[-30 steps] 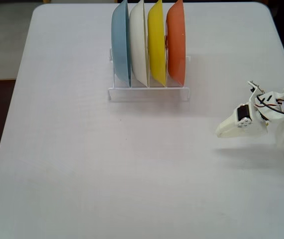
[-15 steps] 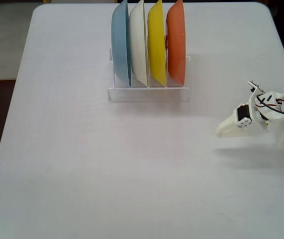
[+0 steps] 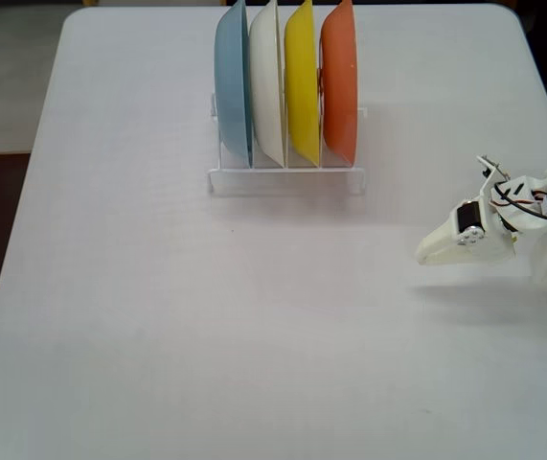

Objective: Please take one of the plates.

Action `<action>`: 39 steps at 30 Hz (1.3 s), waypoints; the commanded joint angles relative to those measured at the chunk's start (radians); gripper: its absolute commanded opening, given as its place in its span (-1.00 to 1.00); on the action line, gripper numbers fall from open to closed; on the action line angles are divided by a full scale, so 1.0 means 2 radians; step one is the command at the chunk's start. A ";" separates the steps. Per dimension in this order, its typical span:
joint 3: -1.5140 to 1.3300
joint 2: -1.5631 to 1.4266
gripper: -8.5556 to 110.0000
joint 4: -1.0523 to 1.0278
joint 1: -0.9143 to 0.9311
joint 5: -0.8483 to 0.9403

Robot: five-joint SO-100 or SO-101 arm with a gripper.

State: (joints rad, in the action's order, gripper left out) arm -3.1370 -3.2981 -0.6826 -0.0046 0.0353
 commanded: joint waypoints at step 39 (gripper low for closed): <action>0.803 0.513 -0.32 -0.225 0.265 0.367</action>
State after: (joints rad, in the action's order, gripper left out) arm -1.6552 -2.2979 -1.1183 0.5016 0.7225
